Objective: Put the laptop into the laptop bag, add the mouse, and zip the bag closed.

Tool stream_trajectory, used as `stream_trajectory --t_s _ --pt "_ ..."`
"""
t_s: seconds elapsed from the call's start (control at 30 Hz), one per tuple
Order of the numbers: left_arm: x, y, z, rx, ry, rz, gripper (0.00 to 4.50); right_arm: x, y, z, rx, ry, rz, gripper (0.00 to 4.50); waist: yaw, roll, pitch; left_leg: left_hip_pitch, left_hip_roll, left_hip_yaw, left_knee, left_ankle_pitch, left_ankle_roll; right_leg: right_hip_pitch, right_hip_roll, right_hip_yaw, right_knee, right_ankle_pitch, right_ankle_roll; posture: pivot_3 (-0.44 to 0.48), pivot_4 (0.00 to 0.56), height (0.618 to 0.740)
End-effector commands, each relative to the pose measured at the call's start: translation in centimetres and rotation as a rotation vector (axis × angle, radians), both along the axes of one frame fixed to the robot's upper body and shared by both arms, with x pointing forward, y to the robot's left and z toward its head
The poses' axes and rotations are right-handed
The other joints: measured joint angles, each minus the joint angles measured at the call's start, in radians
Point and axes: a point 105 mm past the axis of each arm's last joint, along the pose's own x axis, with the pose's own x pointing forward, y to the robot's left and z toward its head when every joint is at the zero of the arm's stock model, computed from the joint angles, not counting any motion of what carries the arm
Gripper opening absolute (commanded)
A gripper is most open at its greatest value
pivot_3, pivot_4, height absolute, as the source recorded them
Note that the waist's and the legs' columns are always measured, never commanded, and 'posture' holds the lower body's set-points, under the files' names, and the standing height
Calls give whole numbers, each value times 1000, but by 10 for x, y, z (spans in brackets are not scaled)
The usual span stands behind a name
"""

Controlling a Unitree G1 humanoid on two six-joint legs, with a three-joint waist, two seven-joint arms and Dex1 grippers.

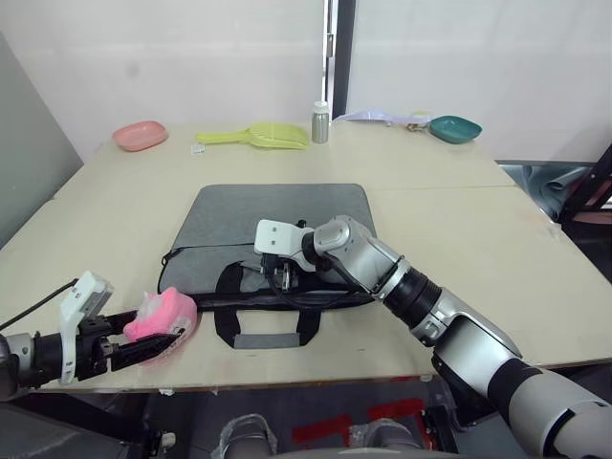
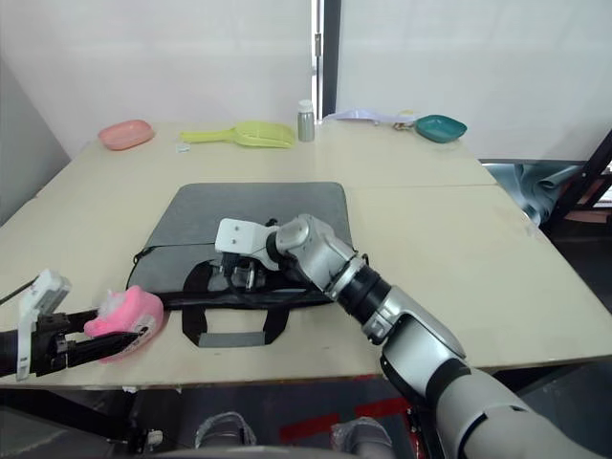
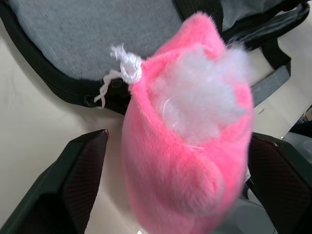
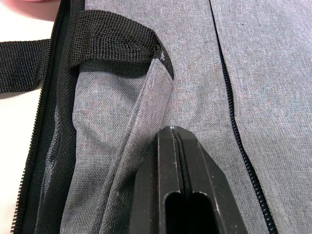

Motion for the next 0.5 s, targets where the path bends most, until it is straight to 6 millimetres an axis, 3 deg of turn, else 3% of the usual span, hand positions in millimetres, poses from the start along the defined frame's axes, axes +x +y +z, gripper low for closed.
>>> stream_trajectory --t_s 0.03,0.3,0.5 --pt "3 -5 12 -46 -35 -18 3059 3 -15 -24 -76 47 -66 0 1 0 0 0 0 0 0 0 0 0 0 0 0 0 0 0 150 740" --pt "-6 -13 17 -82 7 -52 142 3 -15 -23 -69 51 -68 0 0 0 0 0 0 0 -1 0 -2 0 0 -1 0 -3 -1 0 150 740" --pt "-35 -32 -1 27 151 -205 16 3 -16 -24 -69 57 -74 0 -1 1 0 0 0 0 -4 0 -3 0 0 -2 -1 -5 -1 0 150 740"
